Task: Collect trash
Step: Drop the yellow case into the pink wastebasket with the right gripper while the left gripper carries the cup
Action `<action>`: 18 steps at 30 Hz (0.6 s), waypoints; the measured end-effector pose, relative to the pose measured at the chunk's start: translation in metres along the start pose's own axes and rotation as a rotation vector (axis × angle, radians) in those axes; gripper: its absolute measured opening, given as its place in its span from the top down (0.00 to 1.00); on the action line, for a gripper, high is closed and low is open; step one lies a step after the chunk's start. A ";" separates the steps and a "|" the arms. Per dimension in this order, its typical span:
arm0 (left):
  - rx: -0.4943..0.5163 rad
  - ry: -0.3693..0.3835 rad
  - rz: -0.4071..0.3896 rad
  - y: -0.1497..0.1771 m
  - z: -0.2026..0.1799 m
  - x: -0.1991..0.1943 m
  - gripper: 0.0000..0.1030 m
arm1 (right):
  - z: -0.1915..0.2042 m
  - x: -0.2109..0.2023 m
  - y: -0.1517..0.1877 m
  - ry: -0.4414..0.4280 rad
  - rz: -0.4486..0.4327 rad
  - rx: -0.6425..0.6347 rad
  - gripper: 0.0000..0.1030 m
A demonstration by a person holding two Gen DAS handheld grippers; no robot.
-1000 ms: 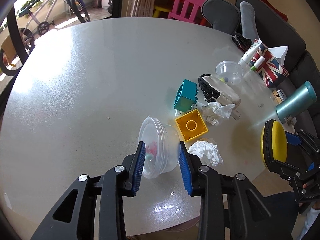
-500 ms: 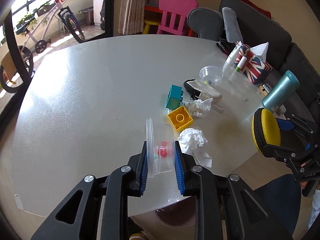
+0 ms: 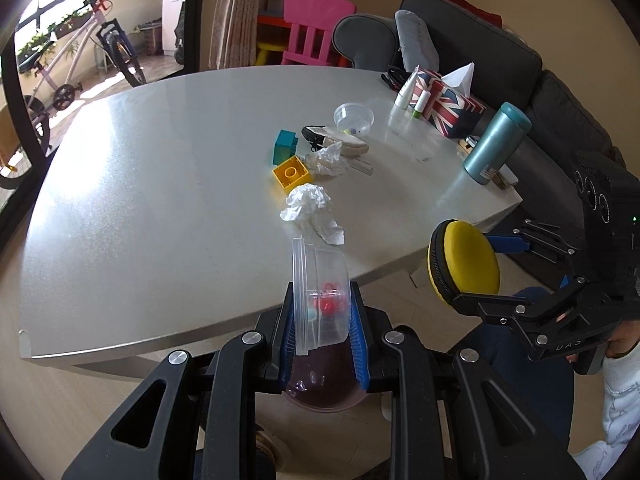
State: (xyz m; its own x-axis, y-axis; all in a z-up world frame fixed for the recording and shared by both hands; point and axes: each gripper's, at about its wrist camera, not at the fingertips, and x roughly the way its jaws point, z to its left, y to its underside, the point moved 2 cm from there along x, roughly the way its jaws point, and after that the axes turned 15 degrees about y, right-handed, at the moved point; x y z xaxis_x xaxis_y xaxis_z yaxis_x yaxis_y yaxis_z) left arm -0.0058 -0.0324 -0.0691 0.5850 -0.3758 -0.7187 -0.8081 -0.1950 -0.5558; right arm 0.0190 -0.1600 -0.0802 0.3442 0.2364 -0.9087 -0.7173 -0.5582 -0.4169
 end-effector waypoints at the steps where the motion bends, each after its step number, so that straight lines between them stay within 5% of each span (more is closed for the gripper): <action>1: -0.003 0.005 0.006 0.004 -0.001 0.001 0.77 | 0.004 0.001 0.005 -0.008 0.012 -0.004 0.24; 11: -0.033 0.020 0.040 0.032 -0.002 0.004 0.77 | 0.025 0.023 0.028 -0.040 0.096 -0.041 0.23; 18: -0.035 0.019 0.047 0.032 -0.001 0.005 0.77 | 0.021 0.025 0.025 -0.027 0.090 -0.024 0.11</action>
State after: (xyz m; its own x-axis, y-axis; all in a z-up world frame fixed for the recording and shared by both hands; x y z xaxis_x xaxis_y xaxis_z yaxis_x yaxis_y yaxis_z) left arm -0.0290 -0.0410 -0.0900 0.5455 -0.4019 -0.7354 -0.8366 -0.2082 -0.5068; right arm -0.0031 -0.1514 -0.1135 0.2627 0.2053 -0.9428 -0.7297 -0.5970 -0.3333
